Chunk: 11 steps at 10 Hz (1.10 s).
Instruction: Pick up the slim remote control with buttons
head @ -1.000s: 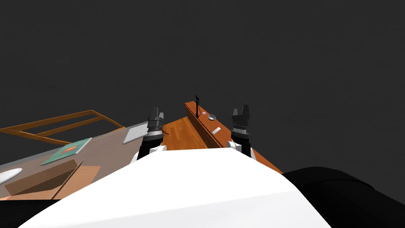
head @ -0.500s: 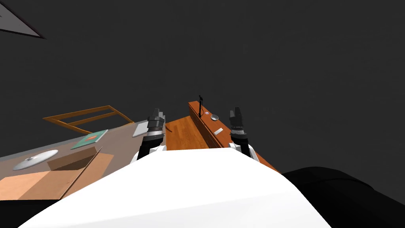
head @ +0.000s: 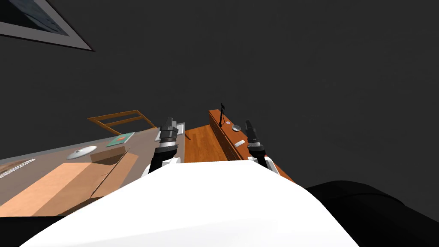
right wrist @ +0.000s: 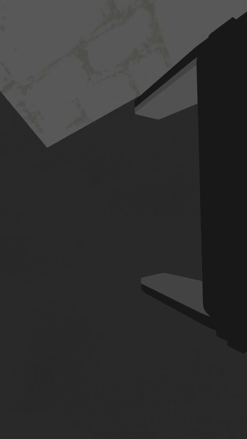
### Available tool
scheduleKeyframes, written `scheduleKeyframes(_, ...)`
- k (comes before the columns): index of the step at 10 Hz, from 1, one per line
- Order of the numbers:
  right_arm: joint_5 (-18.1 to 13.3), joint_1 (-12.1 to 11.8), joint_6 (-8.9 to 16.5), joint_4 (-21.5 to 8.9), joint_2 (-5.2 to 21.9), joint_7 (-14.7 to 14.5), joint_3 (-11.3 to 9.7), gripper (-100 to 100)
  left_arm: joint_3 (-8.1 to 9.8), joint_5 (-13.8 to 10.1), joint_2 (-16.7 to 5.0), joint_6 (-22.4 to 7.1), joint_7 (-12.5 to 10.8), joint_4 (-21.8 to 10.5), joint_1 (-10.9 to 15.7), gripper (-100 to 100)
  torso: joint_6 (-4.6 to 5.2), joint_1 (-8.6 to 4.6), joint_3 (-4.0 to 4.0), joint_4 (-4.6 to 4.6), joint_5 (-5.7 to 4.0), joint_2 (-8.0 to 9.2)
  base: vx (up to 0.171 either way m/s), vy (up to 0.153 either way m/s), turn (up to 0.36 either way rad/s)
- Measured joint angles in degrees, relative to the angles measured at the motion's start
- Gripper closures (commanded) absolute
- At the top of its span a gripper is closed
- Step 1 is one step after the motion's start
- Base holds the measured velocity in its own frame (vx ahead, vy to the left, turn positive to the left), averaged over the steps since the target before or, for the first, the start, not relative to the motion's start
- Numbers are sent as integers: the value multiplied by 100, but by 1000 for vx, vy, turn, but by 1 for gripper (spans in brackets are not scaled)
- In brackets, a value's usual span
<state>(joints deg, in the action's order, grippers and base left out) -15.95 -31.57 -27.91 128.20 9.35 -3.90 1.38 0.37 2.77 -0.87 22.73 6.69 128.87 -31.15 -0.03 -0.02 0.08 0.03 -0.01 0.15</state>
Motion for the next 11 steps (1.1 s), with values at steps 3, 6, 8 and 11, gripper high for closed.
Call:
scheduleKeyframes(3,-466,-54,-79,-307,148,-65,1,-100,0,0,0,0,0,0,0,0,1,-2,-1,0,-1,-2,-33,-2,181)
scheduleKeyframes(6,-920,-46,-59,-524,298,-97,8,-100,1,0,0,0,0,0,-2,0,5,-2,-4,-1,0,-7,-23,2,157)
scheduleKeyframes(8,-1224,-65,-108,-734,360,-159,-27,-100,1,0,0,0,0,0,-2,0,5,-3,-5,-2,0,-10,-15,-3,123)
scheduleKeyframes(11,-1691,-118,-210,-1117,471,-285,-92,-100,1,0,0,0,0,0,-1,0,3,-2,-7,-2,0,-13,-8,-1,150)
